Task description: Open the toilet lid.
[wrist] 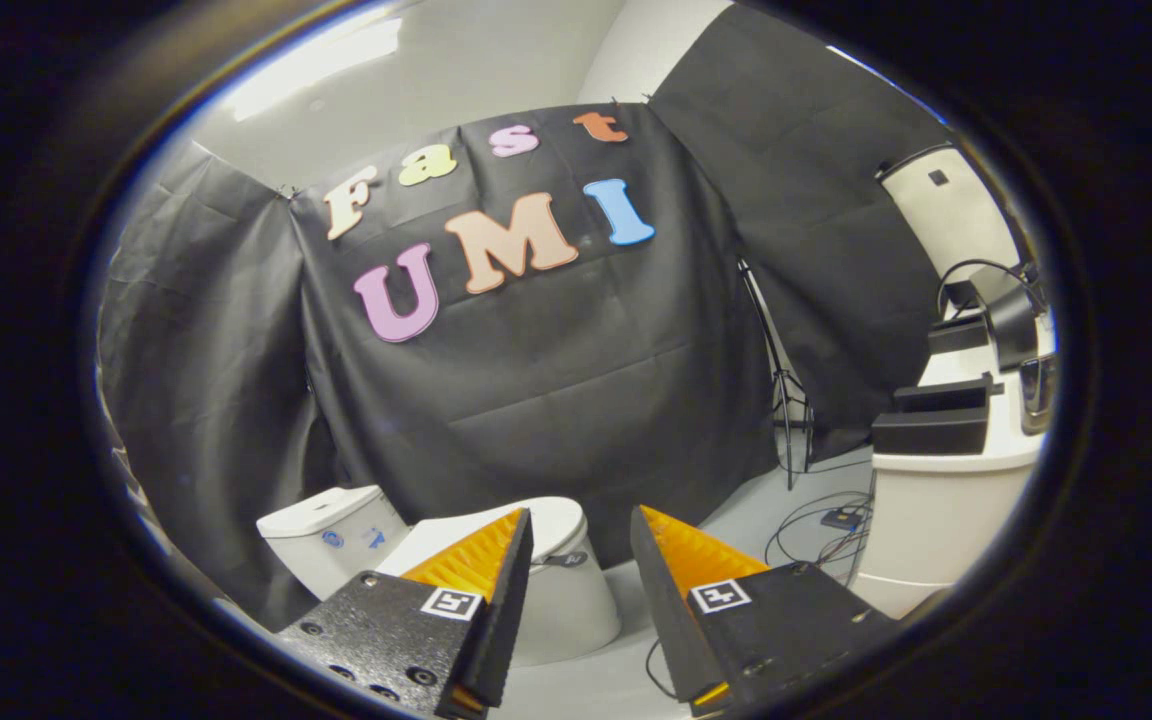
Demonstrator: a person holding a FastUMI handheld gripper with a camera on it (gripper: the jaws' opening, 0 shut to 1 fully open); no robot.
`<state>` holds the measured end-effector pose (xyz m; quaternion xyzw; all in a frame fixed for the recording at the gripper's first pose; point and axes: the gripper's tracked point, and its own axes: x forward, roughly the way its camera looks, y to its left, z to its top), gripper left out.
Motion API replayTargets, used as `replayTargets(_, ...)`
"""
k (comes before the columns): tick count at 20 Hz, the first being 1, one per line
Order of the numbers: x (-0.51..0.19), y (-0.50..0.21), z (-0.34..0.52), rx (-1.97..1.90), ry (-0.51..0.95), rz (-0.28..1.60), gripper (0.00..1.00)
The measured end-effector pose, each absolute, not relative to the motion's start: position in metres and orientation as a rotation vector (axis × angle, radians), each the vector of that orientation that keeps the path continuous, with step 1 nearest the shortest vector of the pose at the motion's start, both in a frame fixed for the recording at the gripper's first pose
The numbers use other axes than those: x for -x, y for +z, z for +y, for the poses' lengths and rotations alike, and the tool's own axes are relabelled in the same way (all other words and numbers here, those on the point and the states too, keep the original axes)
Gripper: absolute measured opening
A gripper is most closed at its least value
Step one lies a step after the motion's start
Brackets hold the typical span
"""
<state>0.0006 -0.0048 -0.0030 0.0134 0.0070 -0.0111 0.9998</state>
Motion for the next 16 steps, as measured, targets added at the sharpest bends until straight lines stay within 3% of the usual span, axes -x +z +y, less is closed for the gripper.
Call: replayTargets(16,-0.023,-0.014,-0.013,-0.091,-0.046,0.113,0.59)
